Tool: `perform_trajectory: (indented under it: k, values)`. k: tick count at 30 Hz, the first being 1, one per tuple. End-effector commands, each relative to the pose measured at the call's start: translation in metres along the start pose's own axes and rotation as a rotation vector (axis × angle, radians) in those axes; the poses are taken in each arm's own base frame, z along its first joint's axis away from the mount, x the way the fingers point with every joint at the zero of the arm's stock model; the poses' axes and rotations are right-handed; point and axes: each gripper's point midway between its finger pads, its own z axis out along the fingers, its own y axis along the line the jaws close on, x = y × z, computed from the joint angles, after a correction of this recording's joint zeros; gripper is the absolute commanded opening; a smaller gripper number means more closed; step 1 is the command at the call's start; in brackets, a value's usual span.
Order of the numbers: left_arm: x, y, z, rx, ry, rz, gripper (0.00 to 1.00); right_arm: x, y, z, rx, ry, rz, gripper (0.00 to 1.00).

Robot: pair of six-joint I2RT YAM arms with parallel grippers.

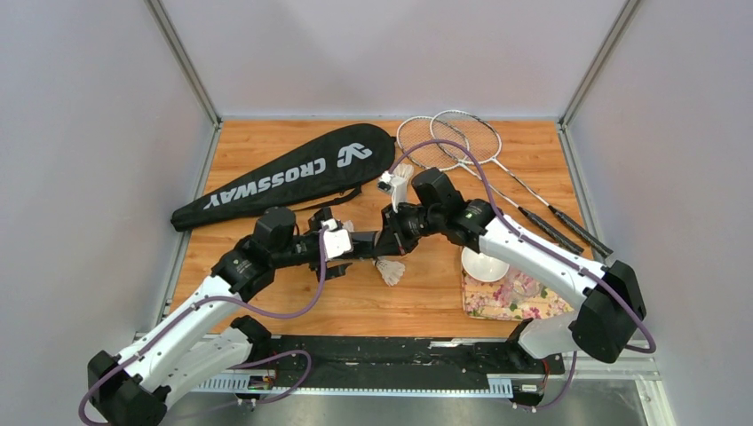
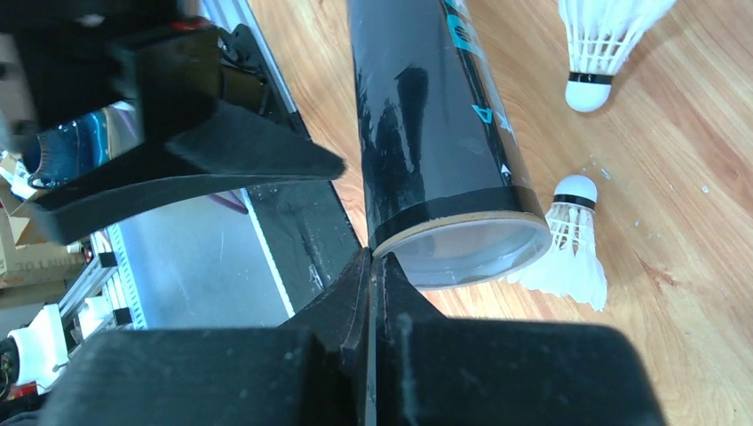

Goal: Pack up the badminton gear

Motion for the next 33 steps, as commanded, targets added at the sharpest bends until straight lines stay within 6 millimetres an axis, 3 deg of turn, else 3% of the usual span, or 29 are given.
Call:
perform_trajectory:
  k: [1, 19, 23, 30, 33]
  values:
    - [0.004, 0.0, 0.003, 0.047, 0.011, 0.115, 0.99, -0.018, 0.032, -0.021, -0.09, -0.025, -0.091, 0.0]
    - [0.003, -0.005, 0.018, 0.12, -0.076, 0.027, 0.99, -0.035, 0.051, -0.027, -0.132, -0.062, -0.107, 0.0]
    - [0.011, -0.009, 0.023, 0.144, -0.059, 0.004, 0.99, -0.04, 0.054, -0.026, -0.136, -0.068, -0.112, 0.0]
    - [0.013, -0.011, 0.025, 0.153, -0.063, 0.004, 0.93, -0.044, 0.06, -0.025, -0.14, -0.071, -0.112, 0.0]
    - [0.013, -0.011, 0.024, 0.142, -0.071, 0.012, 0.85, -0.045, 0.057, -0.024, -0.12, -0.075, -0.087, 0.01]
